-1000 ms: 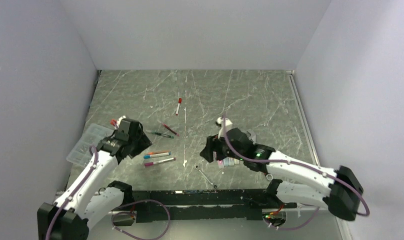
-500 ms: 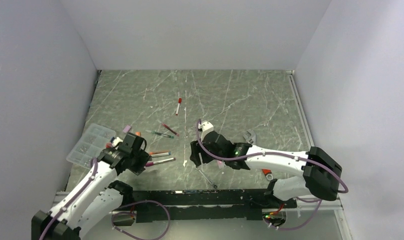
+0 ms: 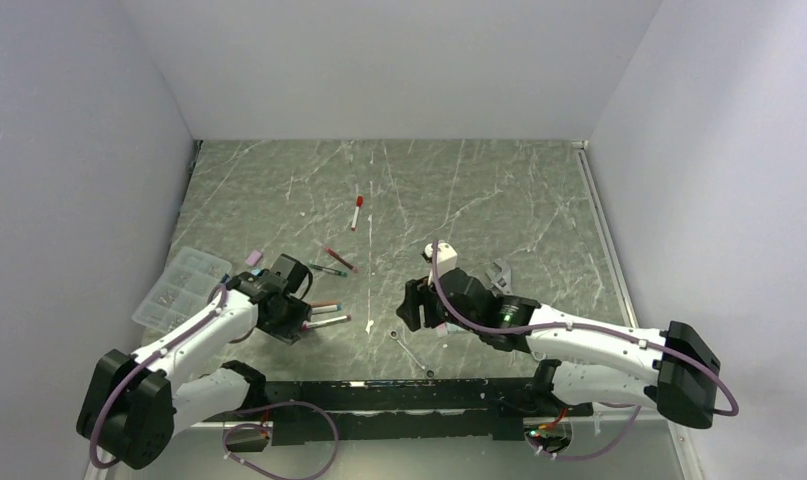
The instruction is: Open the pen caps
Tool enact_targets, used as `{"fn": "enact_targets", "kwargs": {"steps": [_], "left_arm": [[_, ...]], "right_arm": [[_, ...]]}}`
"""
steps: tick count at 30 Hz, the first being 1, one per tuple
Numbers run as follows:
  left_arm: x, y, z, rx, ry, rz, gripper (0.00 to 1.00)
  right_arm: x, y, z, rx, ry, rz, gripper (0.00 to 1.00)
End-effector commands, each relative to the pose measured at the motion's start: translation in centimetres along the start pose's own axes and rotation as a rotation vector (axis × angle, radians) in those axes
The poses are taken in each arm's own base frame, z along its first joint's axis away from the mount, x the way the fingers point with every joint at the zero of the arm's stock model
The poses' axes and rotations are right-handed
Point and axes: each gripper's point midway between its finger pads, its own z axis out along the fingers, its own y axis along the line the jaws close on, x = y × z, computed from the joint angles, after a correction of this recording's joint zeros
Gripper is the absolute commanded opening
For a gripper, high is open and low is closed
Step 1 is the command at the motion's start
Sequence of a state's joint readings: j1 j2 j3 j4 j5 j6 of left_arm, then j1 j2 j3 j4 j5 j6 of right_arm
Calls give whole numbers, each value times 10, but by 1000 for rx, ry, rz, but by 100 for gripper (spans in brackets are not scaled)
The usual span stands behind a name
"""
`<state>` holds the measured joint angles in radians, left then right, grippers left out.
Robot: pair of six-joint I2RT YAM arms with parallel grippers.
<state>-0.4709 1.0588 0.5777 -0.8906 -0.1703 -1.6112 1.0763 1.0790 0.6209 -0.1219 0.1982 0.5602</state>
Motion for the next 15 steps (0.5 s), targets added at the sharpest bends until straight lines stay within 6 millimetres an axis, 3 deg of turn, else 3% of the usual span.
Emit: {"fn": "enact_targets", "kwargs": {"steps": [1,15], "left_arm": [[-7,-18,-1,27,-45,-51,49],[-6,-21,19,-26,-57,-31,46]], "right_arm": [[-3,-4,-7,17,-31,25,66],[-4,-9,-17,26,-46,32,66]]}}
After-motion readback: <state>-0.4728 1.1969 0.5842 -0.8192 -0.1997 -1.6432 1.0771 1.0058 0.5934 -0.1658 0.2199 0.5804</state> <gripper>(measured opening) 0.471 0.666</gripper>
